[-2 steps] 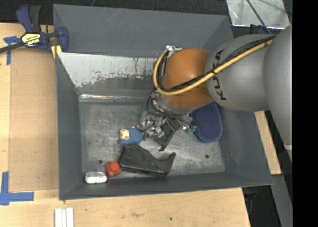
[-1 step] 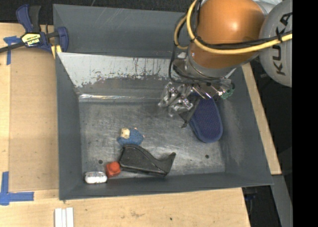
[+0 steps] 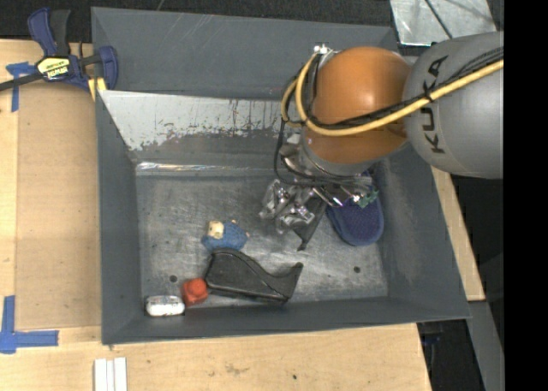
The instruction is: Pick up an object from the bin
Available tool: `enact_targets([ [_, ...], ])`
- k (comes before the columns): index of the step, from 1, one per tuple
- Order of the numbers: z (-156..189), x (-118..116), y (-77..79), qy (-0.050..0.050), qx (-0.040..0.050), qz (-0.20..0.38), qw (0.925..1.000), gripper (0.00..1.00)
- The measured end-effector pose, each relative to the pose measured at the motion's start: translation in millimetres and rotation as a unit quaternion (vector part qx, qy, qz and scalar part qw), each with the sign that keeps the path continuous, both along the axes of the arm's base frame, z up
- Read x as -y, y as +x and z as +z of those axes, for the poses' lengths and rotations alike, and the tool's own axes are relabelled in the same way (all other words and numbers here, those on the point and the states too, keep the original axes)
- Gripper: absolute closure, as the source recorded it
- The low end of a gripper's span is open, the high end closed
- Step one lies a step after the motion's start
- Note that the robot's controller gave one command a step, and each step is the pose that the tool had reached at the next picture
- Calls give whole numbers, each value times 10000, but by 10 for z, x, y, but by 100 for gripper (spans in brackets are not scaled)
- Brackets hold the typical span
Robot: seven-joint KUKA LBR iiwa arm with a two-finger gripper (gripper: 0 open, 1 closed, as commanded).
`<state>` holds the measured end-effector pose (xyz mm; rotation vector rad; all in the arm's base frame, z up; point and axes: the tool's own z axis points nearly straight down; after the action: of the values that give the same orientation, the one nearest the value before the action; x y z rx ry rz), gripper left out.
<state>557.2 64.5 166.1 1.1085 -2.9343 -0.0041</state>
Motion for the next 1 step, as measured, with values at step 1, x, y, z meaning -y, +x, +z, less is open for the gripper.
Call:
enact_targets([
  [1,47,-2,22,4,43,-3,10000,0],
])
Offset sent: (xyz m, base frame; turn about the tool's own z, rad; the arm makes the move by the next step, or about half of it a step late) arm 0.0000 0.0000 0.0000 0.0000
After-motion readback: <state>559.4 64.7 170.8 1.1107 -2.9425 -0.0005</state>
